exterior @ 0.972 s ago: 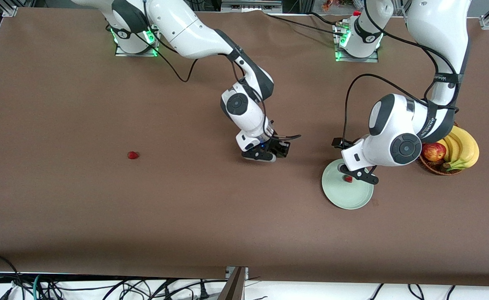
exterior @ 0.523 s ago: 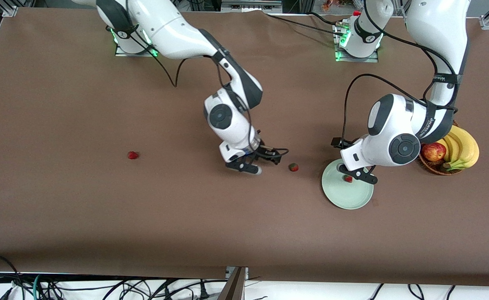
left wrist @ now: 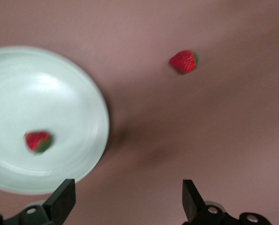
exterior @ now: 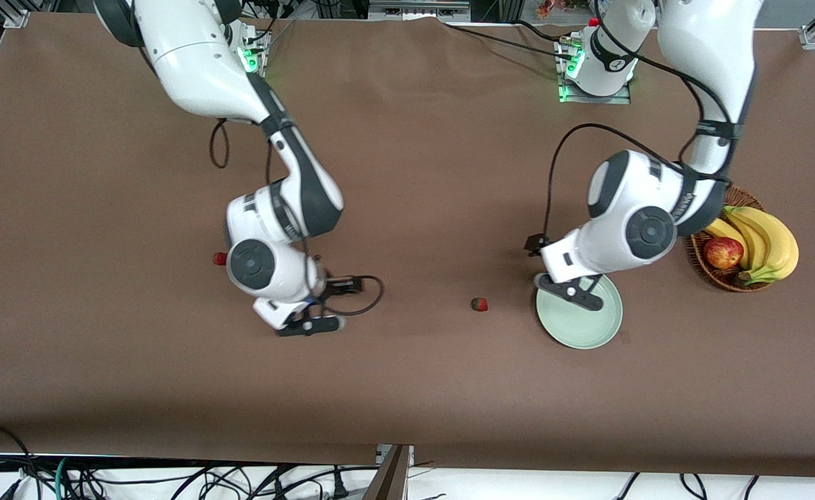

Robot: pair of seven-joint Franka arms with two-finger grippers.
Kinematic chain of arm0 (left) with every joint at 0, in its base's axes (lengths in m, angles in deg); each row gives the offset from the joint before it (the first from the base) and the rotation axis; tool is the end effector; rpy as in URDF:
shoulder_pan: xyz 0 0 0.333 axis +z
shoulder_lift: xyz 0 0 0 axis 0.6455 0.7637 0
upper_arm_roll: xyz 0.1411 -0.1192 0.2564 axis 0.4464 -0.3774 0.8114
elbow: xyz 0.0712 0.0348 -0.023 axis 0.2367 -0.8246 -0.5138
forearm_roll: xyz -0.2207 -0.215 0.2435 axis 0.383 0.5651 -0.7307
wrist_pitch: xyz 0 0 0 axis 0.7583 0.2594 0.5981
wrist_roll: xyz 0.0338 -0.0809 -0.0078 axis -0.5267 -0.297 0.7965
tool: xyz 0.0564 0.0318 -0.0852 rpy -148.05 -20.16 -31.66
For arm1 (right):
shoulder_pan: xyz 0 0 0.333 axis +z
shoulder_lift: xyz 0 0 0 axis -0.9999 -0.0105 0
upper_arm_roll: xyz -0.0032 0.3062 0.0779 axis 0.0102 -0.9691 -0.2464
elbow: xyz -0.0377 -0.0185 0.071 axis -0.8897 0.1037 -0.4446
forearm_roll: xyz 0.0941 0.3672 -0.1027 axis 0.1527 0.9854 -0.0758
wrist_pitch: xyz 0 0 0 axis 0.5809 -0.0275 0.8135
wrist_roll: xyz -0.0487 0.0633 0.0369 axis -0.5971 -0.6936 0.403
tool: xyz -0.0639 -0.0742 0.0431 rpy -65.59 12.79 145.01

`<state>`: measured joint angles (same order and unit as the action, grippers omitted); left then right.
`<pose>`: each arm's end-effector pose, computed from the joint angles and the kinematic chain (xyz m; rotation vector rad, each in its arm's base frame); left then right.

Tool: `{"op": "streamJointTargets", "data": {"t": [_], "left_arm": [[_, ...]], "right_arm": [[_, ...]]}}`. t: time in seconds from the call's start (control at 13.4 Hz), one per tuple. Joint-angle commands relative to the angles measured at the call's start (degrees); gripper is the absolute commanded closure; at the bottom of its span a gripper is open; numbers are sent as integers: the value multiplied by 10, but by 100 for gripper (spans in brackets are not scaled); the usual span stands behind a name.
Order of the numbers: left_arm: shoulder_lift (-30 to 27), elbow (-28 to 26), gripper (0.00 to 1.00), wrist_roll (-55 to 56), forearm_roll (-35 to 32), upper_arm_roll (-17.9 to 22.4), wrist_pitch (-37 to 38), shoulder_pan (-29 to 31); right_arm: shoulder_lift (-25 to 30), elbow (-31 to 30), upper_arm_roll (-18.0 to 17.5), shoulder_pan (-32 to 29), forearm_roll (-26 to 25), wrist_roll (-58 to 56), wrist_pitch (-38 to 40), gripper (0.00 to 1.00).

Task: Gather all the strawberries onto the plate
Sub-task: 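Grasp the second strawberry with the left gripper while the right gripper returns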

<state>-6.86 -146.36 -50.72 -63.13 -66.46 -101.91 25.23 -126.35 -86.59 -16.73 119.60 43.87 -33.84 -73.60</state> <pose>0.6267 -0.2268 0.3064 2.9424 -0.6059 -0.1494 0.6885 0.3086 0.2634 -3.0447 -0.2531 0.1844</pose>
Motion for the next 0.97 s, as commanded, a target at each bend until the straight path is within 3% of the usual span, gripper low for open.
{"op": "streamJointTargets", "data": {"t": [0.0, 0.3, 0.45, 0.67, 0.9], "left_arm": [[33, 17, 0, -10, 8, 6, -98, -26], [101, 41, 0, -10, -21, 6, -246, -56], [112, 44, 0, -11, -39, 6, -255, -59], [147, 42, 0, -9, -50, 6, -275, -72], [175, 41, 0, -9, -55, 6, -358, -75]], "right_arm": [[26, -44, 66, 9, -13, -107, 56, 1], [92, -204, 111, -10, -12, -233, 22, 2], [135, -288, 133, -11, -12, -276, -11, 2], [155, -328, 145, -12, -11, -294, -16, 6], [156, -362, 145, -12, 4, -295, -49, 17]]}}
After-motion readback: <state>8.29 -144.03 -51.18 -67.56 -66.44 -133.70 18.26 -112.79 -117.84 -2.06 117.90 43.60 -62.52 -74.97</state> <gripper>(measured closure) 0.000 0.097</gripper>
